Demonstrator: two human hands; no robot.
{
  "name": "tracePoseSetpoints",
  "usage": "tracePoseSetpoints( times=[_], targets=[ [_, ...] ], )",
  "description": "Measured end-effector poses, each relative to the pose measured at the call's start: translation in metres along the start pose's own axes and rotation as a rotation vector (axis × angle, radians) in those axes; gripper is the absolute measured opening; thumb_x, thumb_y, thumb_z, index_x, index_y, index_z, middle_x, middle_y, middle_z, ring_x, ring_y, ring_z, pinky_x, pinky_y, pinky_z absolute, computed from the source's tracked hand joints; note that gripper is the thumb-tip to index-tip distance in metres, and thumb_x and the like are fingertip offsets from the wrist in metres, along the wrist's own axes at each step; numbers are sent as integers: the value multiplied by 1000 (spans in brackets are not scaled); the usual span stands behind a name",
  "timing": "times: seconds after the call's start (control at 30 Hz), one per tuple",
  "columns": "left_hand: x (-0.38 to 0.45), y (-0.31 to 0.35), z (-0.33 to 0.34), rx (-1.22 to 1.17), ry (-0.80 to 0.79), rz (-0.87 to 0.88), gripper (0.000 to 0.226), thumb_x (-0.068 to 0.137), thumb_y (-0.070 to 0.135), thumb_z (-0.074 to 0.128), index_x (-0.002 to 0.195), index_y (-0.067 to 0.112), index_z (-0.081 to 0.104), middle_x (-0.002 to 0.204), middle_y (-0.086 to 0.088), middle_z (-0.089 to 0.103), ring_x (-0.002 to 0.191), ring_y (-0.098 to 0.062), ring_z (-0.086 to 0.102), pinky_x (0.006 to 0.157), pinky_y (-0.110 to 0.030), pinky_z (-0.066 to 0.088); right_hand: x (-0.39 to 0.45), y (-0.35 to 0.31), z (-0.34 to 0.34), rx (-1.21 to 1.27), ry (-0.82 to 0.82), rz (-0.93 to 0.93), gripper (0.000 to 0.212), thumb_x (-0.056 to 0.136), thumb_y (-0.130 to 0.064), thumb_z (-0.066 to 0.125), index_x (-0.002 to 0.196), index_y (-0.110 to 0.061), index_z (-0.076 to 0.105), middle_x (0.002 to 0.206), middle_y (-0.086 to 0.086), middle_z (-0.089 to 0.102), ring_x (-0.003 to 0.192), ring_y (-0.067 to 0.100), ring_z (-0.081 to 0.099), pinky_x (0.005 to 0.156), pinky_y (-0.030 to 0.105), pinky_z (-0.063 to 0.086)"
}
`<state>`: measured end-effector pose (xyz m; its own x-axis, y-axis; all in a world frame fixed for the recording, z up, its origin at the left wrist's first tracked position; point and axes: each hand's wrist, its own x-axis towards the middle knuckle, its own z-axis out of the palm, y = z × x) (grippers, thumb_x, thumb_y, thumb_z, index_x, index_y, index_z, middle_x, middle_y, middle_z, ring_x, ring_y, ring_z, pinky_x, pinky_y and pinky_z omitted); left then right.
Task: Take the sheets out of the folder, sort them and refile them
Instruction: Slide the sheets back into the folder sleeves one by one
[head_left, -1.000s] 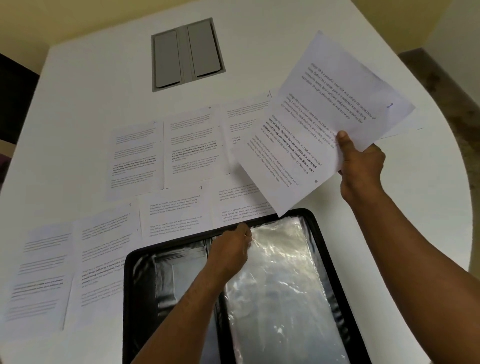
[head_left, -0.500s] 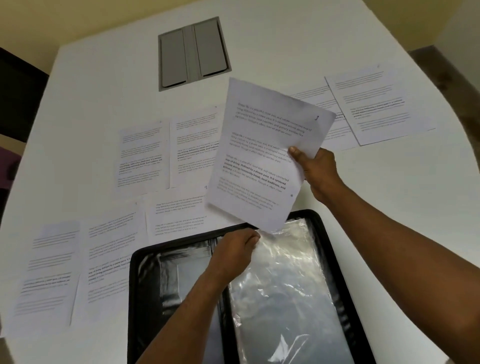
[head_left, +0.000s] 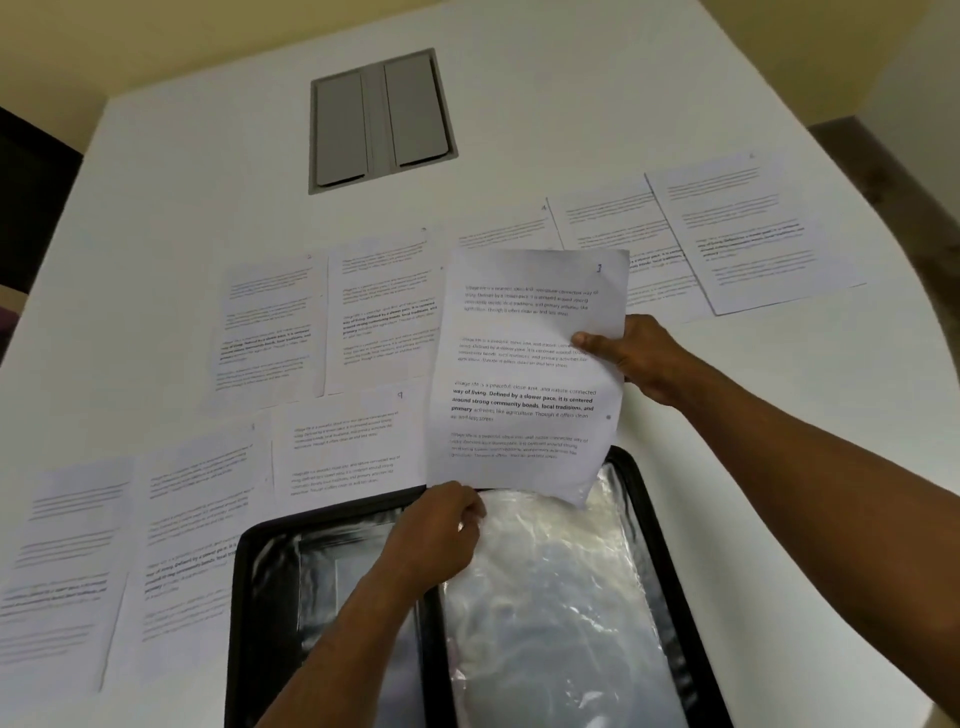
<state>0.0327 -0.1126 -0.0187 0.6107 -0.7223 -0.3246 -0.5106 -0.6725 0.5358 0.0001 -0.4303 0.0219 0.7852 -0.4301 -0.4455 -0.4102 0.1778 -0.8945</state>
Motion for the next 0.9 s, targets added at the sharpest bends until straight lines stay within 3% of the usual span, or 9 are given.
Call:
tracePoseSetpoints(
  times=[0.23, 0.33, 0.47, 0.63, 0.77, 0.9],
  targets=[
    [3, -5, -1, -33, 15, -23, 8, 91, 27, 54, 92, 31, 61, 83, 17, 62, 81, -1, 56, 74, -27, 50, 21, 10, 4, -42, -1, 25, 41, 82, -25, 77, 117, -9, 65, 108, 8, 71, 96, 23, 69, 74, 35, 57],
    [6, -5, 0, -34, 16, -54, 8, 91, 28, 55, 94, 31, 62, 87, 16, 62, 82, -2, 57, 76, -29, 51, 25, 19, 7, -78, -110, 70, 39, 81, -26, 77, 116, -13, 66, 109, 6, 72, 98, 22, 69, 80, 38, 58],
    [7, -4, 1, -58, 32, -65, 8, 90, 24, 57, 91, 28, 63, 83, 14, 63, 78, -2, 57, 72, -25, 49, 32, 29, -3, -19, -87, 112, 46, 81, -23, 77, 122, -9, 64, 114, 9, 71, 103, 26, 68, 91, 46, 55],
    [9, -5, 2, -88, 26, -94, 10, 86, 19, 59, 87, 27, 64, 82, 12, 64, 75, -4, 58, 71, -24, 50, 34, 40, 2, -130, -235, 162, 51, 79, -23, 80, 126, -13, 62, 113, 5, 71, 103, 22, 68, 91, 43, 56],
    [12, -4, 6, -74, 36, -97, 7, 87, 22, 60, 91, 26, 65, 83, 11, 63, 76, -6, 57, 72, -27, 50, 38, 41, 16, -114, -178, 103, 44, 80, -23, 79, 119, -14, 63, 114, 6, 70, 101, 22, 68, 90, 43, 56],
    [12, -5, 5, -55, 49, -73, 8, 89, 23, 60, 94, 23, 67, 88, 9, 65, 80, -7, 58, 75, -27, 49, 39, 36, 20, -293, -337, 113, 38, 80, -24, 79, 114, -18, 64, 109, 3, 71, 98, 20, 69, 84, 37, 58]
  ],
)
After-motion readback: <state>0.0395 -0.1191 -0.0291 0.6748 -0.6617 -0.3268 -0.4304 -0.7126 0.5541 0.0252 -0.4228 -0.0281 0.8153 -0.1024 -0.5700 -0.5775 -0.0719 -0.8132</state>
